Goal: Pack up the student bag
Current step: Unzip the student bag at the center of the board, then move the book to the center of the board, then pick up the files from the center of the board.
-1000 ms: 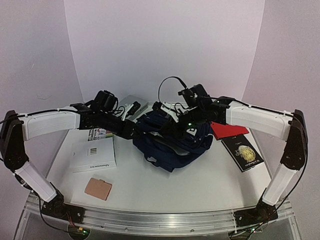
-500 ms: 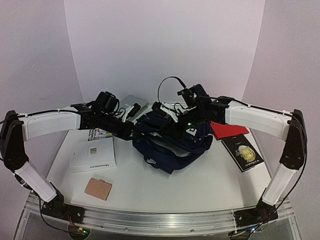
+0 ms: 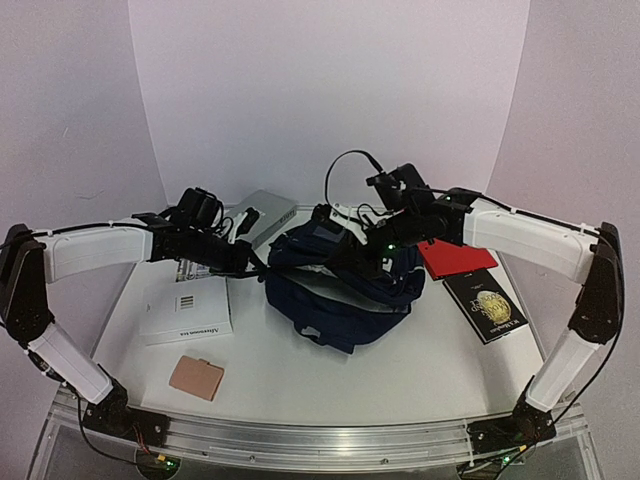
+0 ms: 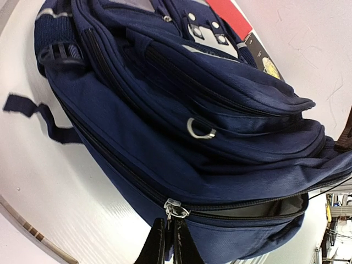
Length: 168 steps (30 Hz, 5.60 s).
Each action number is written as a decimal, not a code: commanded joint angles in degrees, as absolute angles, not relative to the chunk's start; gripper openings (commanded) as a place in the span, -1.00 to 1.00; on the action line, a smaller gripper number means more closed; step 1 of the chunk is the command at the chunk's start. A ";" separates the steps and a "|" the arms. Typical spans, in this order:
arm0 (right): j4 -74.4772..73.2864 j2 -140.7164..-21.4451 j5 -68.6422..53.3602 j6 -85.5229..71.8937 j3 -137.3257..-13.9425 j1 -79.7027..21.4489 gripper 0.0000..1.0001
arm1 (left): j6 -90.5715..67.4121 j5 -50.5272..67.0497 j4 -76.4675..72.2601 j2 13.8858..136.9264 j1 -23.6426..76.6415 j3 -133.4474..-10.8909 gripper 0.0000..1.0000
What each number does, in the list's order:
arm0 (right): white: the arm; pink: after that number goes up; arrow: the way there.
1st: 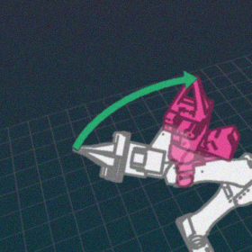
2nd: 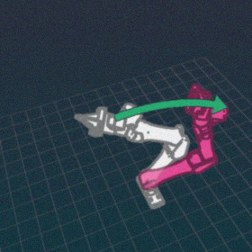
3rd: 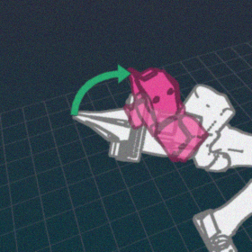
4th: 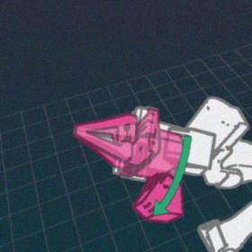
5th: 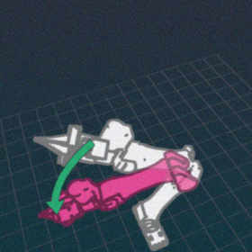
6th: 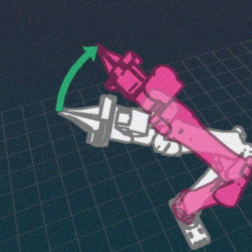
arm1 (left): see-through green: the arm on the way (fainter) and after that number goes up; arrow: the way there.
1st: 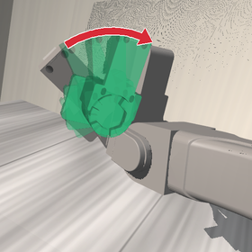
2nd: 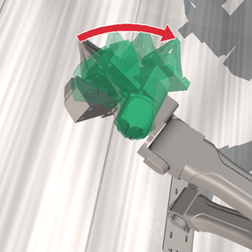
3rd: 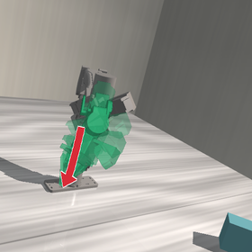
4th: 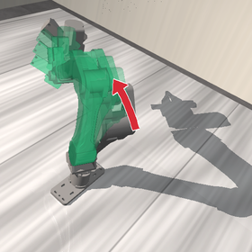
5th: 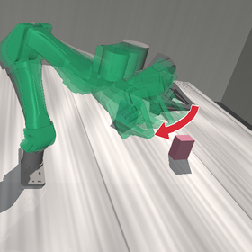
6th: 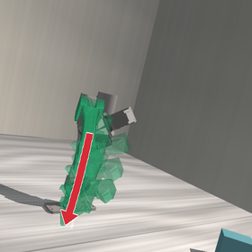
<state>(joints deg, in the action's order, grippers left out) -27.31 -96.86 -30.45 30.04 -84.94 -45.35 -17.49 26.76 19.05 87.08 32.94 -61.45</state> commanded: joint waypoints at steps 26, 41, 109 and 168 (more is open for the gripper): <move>-36.30 -79.90 -35.57 48.58 -83.96 -43.74 -1.00 | -22.37 13.29 9.05 104.88 24.35 -66.60 -1.00; -29.27 -103.21 -37.46 51.40 -92.23 -43.48 -1.00 | -22.22 15.12 16.51 99.69 24.36 -69.27 -0.99; -52.90 -117.38 -29.71 19.57 -81.07 11.66 0.82 | -19.01 20.05 25.34 101.46 25.33 -80.73 0.27; 52.41 -112.88 -37.81 -80.05 -39.56 4.99 0.18 | -17.32 21.67 31.65 101.80 25.75 -86.77 0.27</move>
<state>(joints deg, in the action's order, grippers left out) 51.33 -111.14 -39.41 -78.75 -37.12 5.43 -17.85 21.89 31.11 103.02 25.56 -85.52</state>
